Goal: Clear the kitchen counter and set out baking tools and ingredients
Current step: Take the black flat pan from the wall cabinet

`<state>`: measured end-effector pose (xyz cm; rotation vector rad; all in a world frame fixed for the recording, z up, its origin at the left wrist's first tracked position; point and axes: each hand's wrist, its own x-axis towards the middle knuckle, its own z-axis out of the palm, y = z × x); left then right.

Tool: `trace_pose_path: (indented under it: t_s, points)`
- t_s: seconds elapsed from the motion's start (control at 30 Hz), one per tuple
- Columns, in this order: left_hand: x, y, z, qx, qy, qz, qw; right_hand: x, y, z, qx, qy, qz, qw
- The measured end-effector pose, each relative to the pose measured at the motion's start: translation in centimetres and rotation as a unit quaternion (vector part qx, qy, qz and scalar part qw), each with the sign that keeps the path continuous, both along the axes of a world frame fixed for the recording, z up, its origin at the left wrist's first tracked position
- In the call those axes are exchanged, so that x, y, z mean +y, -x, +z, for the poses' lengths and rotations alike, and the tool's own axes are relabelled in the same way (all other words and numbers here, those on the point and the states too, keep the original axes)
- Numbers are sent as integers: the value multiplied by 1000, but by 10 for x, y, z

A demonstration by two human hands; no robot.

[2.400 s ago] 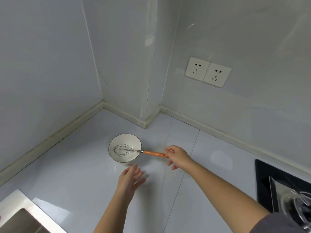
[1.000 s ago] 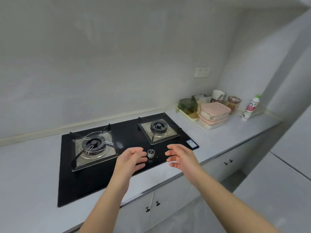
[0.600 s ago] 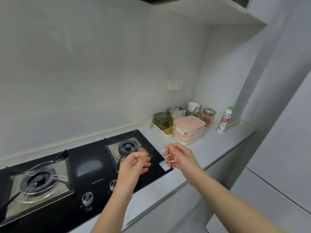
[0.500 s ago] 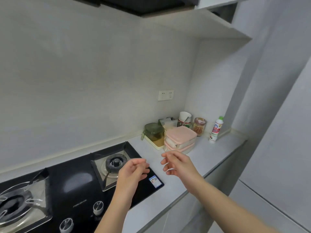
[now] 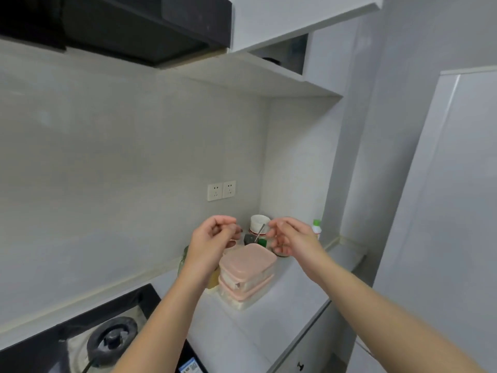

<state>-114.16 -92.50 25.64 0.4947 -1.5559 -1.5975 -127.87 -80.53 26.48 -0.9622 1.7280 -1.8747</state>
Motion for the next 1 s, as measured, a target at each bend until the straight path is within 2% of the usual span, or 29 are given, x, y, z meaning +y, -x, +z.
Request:
trace_pose_path:
  t_s: [0.13,0.33,0.53,0.63,0.77,0.87,0.93,1.0]
  points:
    - [2,43,22,22,76,21,997,-2,47,20,28,14,32,999]
    - [0,100,56,19,184,104,977,5,123,49,78,9,87,993]
    - [-10,148,125,-2,282,224,933,-12,197,111,116,31,93,988]
    - [-14,166,170,-38,354,283,890,-33,219,148,133,59,101,984]
    - [-27,198,228,-84,480,313,815,-67,232,193,143,83,125,978]
    - [-56,223,269,-81,568,335,748,-89,240,226,181,94,124,971]
    - [-72,233,297,-92,596,359,712,-98,244,246,200,98,114,968]
    - [-86,242,322,-146,605,380,684,-105,251,264,220,97,101,965]
